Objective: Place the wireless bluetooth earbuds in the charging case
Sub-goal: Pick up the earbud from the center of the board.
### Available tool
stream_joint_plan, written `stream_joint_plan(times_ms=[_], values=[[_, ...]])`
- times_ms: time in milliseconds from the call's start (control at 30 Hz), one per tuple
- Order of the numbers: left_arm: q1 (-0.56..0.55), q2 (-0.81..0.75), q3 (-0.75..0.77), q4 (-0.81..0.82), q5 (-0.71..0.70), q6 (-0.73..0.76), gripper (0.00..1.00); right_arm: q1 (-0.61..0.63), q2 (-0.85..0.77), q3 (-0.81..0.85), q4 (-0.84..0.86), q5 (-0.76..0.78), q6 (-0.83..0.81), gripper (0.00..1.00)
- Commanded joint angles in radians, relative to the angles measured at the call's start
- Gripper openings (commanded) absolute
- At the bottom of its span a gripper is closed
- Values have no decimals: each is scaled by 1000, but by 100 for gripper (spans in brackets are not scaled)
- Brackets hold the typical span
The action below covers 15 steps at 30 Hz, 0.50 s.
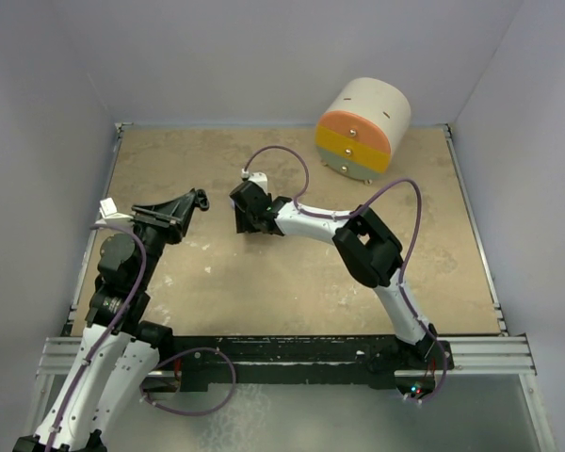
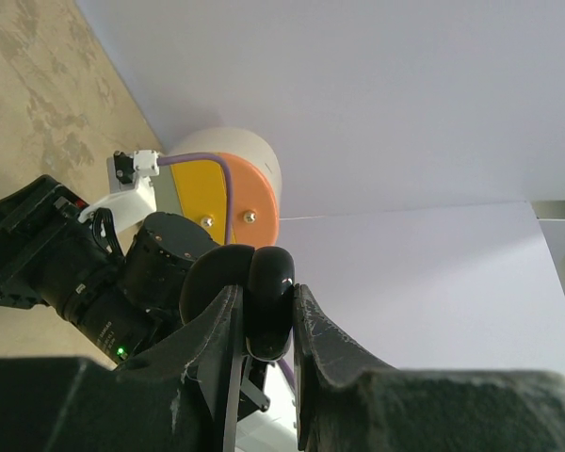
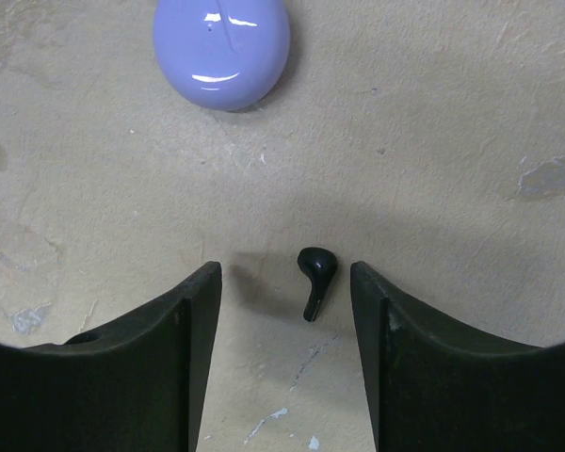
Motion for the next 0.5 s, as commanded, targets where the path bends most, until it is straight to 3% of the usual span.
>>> stream_joint_plan(times_ms=[0, 133, 467], values=[[8, -14, 11, -2, -36, -10, 0, -6, 30, 16, -38, 25, 25, 58], [8, -22, 11, -9, -42, -12, 0, -6, 40, 22, -52, 33, 28, 50], [8, -34, 9, -19, -50, -16, 0, -4, 73, 44, -100, 74, 24, 45]])
